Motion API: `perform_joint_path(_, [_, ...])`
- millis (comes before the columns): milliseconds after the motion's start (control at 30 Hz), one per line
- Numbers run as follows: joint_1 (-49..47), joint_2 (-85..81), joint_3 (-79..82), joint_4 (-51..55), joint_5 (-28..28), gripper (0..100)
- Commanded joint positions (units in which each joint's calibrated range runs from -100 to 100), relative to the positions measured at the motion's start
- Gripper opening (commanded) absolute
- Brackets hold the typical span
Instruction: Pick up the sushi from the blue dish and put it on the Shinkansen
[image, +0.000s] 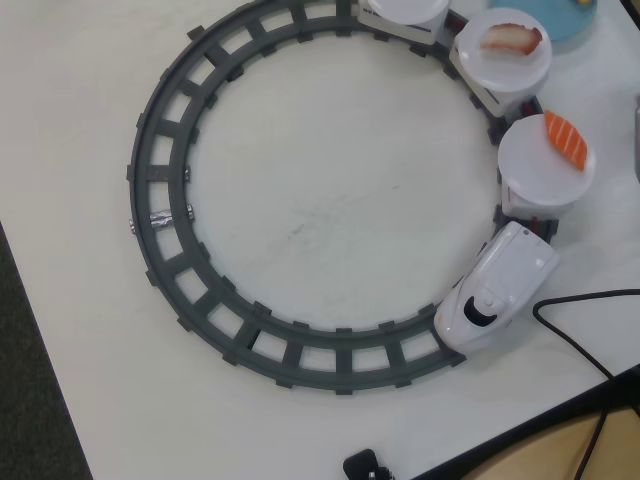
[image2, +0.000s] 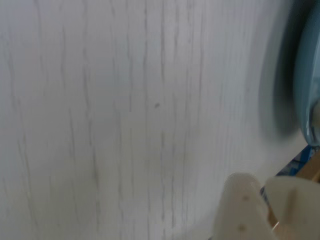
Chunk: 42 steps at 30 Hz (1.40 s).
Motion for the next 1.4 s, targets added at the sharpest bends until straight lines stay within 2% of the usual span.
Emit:
perform_joint_path(0, [0.35, -0.60, -0.62, 0.19, 0.18, 2])
perform_joint_path(533, [-0.36, 4.66, -2.69, -1.52, 0.18, 2])
perform_joint_path(800, [1.40, 26.96, -24.32, -6.91, 0.13, 2])
perform_joint_path(1033, [10.12, 45.25, -49.01, -8.97, 0.70, 2])
perform_joint_path(1167, [8.80, 58.77, -62.92, -8.54, 9.88, 2])
perform_joint_path(1367, [8.36, 79.82, -74.59, -8.54, 24.25, 2])
